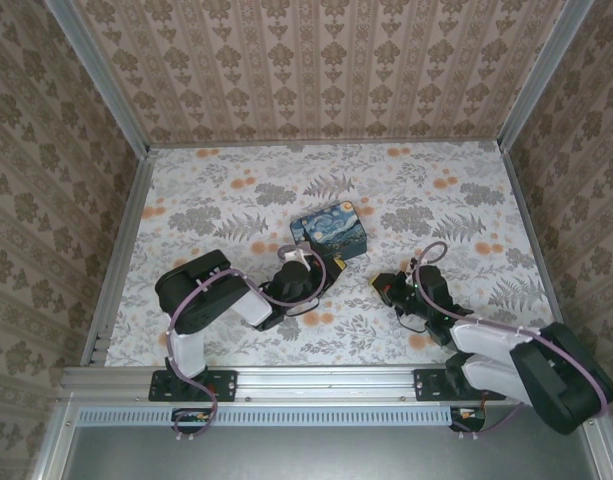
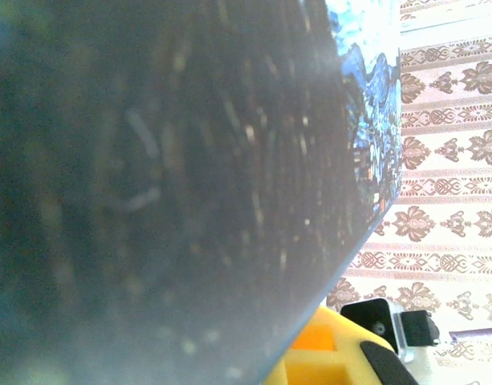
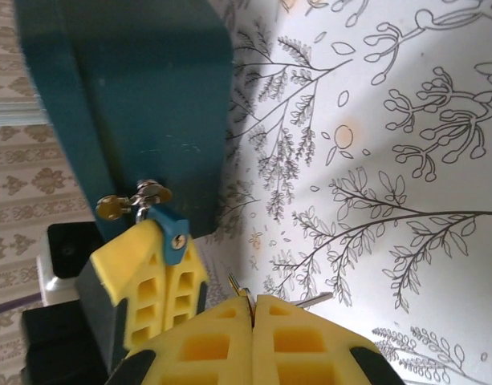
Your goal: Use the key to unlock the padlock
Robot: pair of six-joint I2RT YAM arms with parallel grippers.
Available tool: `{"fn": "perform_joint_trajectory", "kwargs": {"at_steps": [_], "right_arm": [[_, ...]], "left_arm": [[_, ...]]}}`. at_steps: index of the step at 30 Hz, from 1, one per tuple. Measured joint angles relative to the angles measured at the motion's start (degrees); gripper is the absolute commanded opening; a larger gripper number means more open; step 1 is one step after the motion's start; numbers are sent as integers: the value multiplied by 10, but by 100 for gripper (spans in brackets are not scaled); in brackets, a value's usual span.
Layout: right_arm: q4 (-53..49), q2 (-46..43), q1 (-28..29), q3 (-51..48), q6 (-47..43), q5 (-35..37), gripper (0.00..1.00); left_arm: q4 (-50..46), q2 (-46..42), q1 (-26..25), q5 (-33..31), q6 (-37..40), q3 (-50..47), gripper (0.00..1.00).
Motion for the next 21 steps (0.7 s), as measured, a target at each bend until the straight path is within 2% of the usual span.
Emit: {"fn": "perform_joint_trajectory", "kwargs": {"at_steps": [8,21], "right_arm": [[86,84,33,27,34,29,0],[128,125,55,45,57,64,0]], "left_arm": [[26,12,-11,-38,-19,0,0],[47,25,-18,-75,-43,7,0]]}}
